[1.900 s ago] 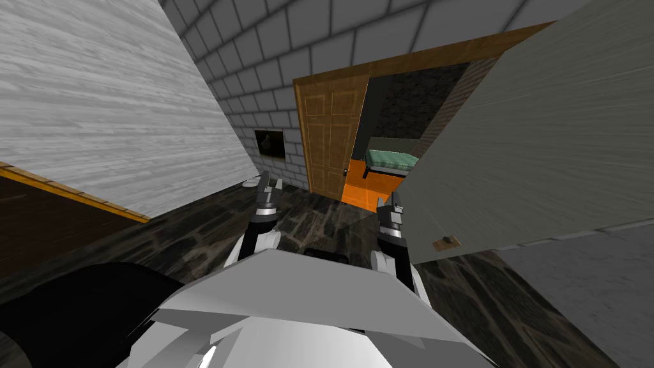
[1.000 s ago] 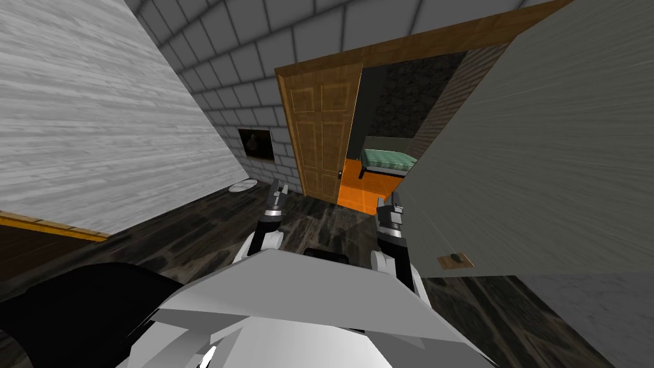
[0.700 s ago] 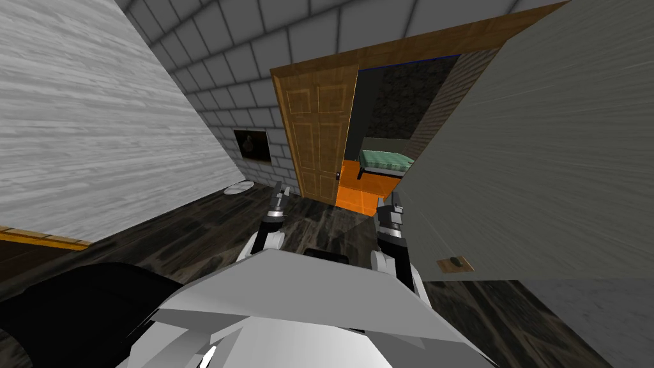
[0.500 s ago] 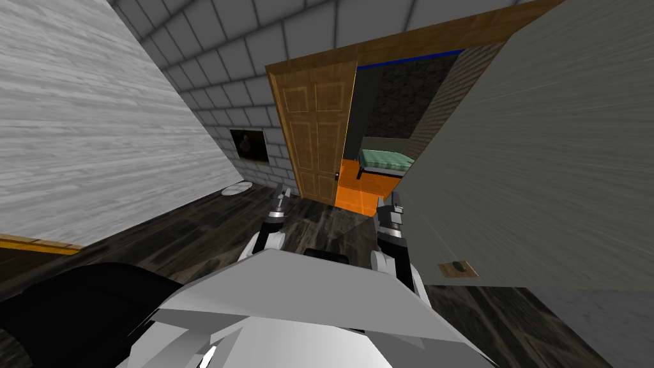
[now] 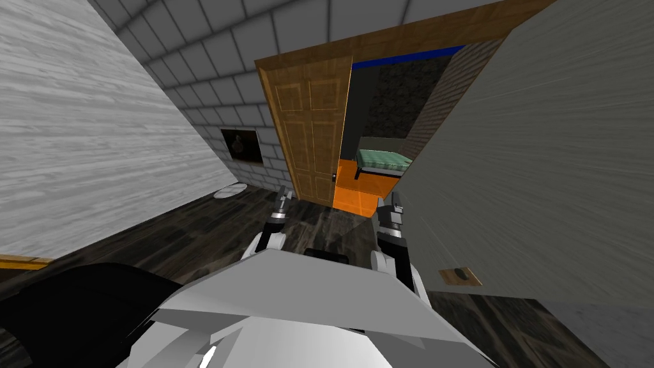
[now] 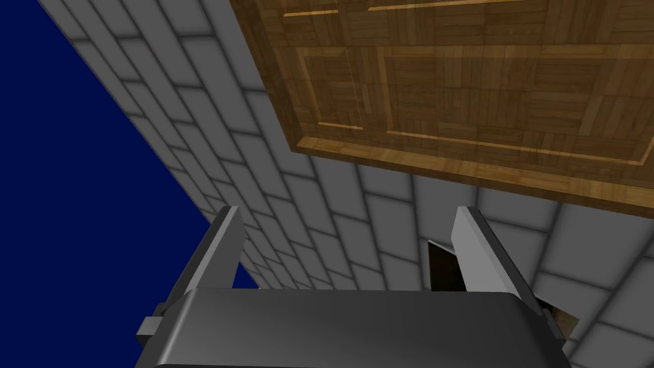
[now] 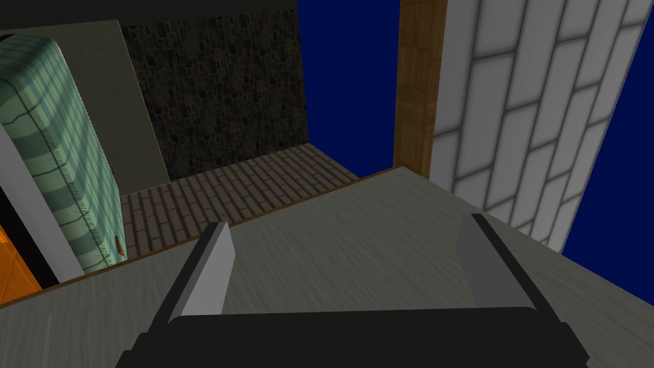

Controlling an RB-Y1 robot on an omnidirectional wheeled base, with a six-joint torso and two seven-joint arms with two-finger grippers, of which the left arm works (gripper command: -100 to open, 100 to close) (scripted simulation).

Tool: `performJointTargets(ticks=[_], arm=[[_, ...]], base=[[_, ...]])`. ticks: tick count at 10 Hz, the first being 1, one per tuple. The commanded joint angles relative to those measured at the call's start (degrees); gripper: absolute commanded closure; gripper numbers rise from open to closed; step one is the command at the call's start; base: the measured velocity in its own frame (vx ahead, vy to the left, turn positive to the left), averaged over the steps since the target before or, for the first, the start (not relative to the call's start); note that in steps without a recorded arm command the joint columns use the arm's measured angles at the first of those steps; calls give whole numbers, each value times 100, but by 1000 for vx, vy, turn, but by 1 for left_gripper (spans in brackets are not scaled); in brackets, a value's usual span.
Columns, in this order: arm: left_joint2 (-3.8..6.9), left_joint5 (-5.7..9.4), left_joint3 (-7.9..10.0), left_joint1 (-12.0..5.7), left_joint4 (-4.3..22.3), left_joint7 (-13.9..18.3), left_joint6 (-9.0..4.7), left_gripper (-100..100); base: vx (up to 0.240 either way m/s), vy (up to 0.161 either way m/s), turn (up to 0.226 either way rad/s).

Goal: Pull the door open

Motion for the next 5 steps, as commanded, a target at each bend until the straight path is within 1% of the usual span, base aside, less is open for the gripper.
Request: performJointTargets(ticks=[1, 5], arm=[[28, 14, 9, -77, 218, 21, -45, -100], [95, 46, 16, -205, 723, 78, -168, -100]], base=[[103, -46, -59], [102, -48, -50]])
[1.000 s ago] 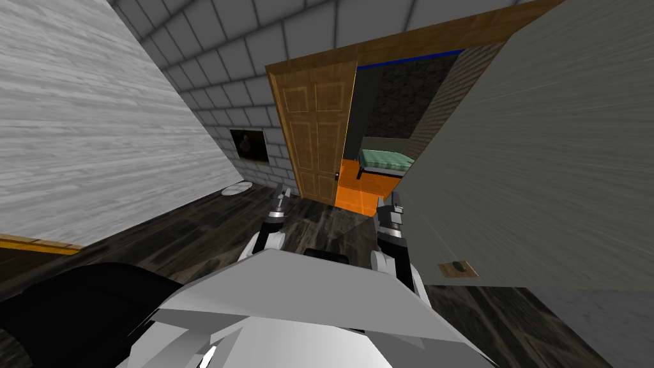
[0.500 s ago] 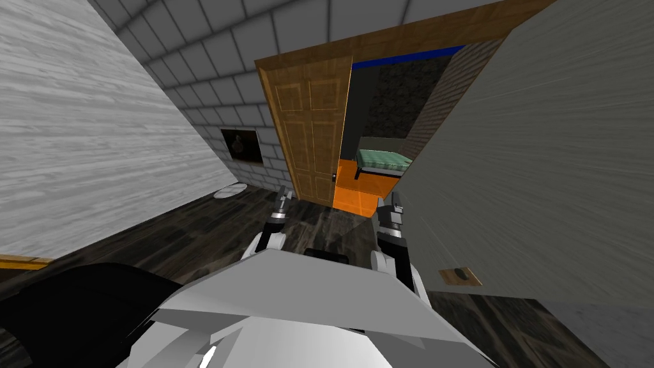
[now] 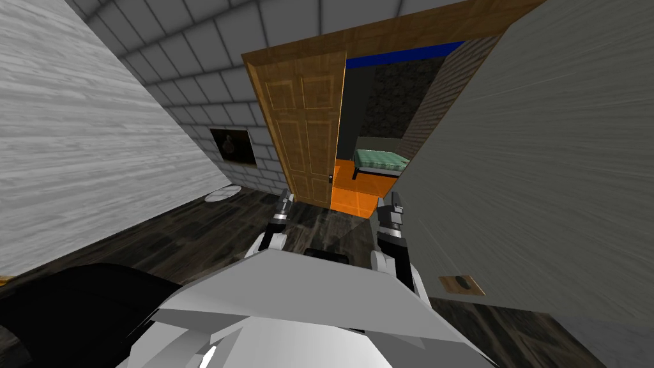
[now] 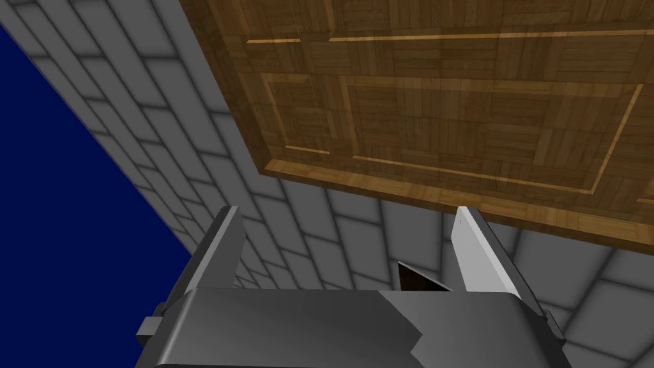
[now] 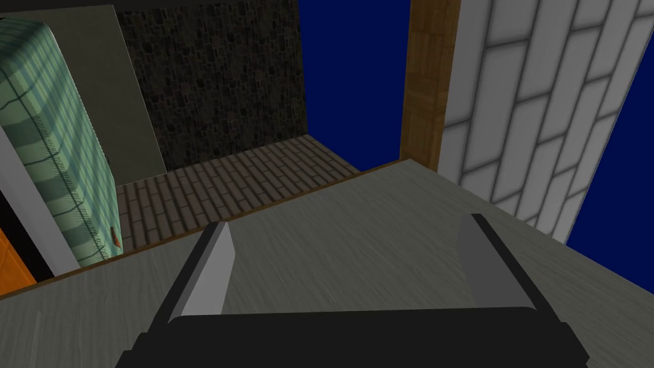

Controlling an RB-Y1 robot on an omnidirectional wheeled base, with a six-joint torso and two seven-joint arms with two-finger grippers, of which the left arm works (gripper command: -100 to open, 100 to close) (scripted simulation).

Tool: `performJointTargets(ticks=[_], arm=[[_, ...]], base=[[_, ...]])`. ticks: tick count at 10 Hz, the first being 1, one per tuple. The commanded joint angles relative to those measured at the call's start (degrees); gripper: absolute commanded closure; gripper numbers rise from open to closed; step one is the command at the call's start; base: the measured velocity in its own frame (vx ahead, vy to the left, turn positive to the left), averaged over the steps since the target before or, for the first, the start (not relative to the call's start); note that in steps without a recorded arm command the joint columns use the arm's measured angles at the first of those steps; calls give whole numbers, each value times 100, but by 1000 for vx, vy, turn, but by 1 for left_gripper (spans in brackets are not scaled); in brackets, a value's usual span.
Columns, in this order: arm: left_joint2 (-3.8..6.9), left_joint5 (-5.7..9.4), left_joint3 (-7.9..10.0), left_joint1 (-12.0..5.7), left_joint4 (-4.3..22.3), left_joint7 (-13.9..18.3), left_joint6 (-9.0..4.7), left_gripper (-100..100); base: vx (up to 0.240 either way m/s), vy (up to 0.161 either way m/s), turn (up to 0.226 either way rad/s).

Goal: Pull the door open

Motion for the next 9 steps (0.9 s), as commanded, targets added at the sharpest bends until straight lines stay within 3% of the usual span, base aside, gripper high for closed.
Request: performJointTargets(ticks=[1, 9], arm=[[28, 14, 3, -46, 211, 28, -61, -100], [152, 82, 19, -315, 1265, 146, -319, -100]], base=[[121, -60, -61], [107, -37, -55]])
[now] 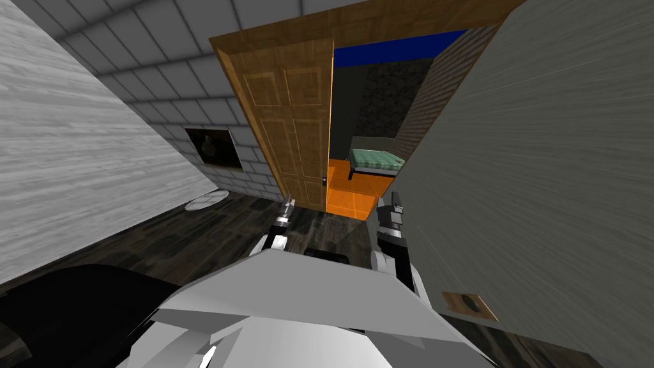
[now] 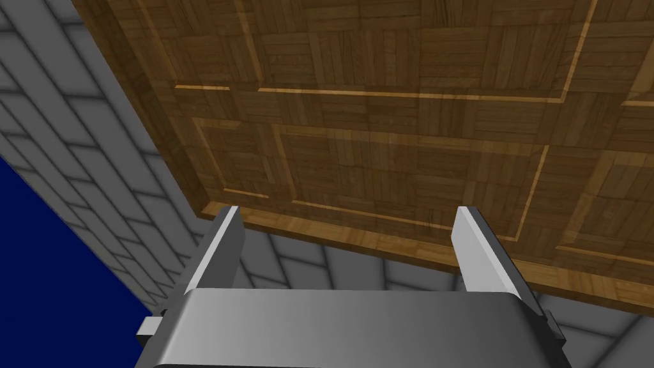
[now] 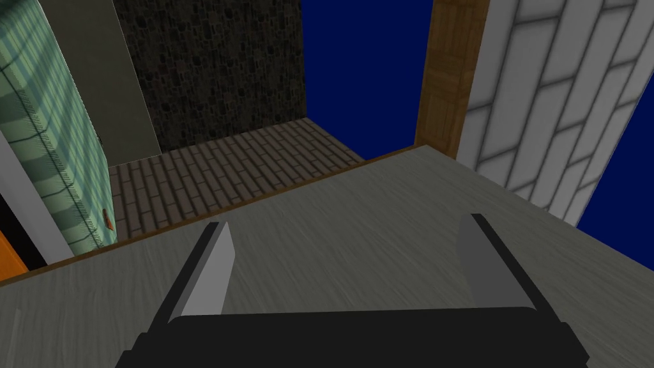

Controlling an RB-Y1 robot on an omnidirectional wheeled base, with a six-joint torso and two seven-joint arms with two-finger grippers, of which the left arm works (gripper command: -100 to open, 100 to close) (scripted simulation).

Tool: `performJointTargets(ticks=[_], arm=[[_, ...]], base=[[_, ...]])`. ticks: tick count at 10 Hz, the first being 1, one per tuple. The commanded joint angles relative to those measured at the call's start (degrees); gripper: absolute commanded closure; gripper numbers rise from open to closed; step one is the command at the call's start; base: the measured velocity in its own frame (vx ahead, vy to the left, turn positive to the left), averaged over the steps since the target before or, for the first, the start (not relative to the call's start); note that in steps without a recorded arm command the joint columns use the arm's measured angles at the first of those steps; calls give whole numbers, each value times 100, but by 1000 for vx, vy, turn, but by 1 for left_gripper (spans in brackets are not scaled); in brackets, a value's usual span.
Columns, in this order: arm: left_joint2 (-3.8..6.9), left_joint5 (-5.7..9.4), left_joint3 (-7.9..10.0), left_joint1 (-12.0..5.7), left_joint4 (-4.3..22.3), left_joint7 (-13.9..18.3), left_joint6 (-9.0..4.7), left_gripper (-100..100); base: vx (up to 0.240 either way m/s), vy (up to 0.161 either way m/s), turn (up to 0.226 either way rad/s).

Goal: Pull the door open

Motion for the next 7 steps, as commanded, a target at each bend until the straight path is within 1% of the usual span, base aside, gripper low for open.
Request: performJointTargets(ticks=[1, 7], arm=[[22, 13, 4, -63, 227, 23, -58, -100], [105, 64, 15, -263, 1014, 111, -251, -100]], base=[[117, -37, -51], [106, -42, -56]])
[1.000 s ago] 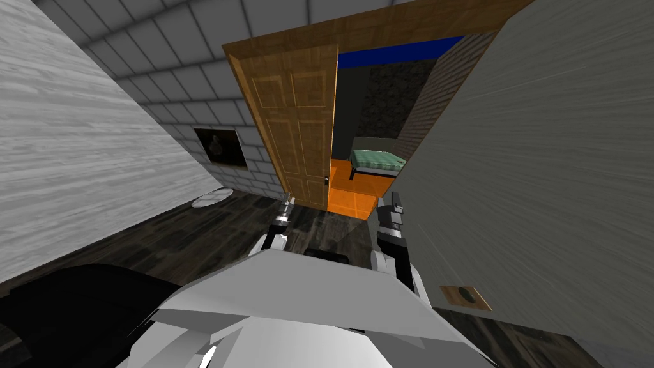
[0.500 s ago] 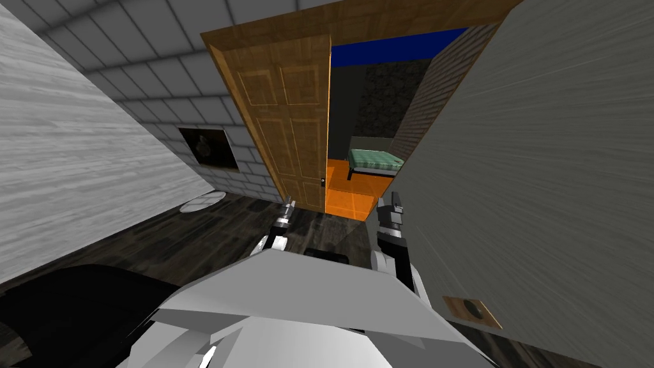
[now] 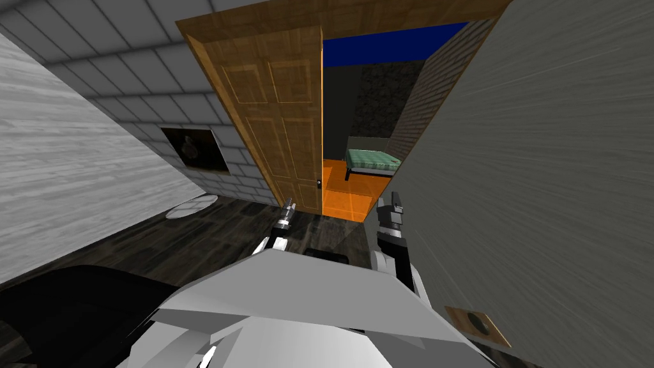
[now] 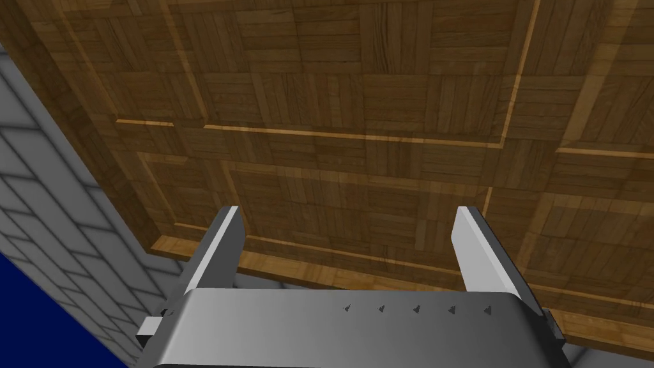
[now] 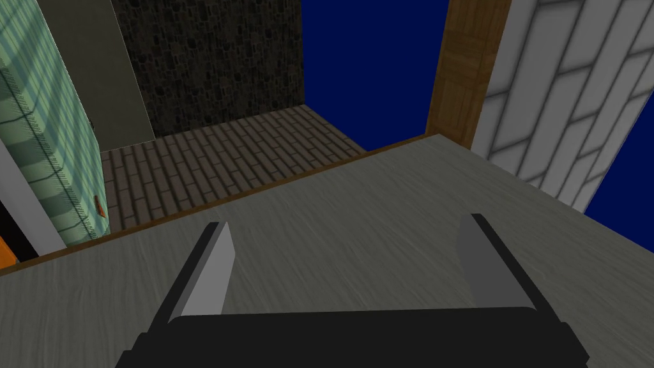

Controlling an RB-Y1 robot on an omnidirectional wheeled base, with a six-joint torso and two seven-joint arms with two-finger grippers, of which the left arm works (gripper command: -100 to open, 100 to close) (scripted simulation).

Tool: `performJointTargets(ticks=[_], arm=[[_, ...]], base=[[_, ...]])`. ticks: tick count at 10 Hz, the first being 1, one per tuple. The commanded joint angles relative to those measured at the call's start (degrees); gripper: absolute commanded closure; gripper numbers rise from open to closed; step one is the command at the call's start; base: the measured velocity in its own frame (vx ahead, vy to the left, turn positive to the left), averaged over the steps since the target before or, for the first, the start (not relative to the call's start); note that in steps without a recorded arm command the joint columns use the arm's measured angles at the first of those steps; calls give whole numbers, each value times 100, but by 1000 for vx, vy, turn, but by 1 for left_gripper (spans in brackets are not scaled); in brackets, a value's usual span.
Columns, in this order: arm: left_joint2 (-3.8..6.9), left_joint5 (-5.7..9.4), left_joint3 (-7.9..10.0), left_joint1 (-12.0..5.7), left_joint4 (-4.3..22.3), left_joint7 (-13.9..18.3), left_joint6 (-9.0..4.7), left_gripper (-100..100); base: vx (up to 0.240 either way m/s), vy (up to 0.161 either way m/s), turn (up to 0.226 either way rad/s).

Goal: Pull the door open

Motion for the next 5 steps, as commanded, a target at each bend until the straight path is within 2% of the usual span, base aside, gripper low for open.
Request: performJointTargets(ticks=[1, 5], arm=[[31, 17, 7, -52, 204, 33, -45, -100], [80, 49, 15, -180, 705, 89, -168, -100]], base=[[105, -45, -52], [111, -28, -53]])
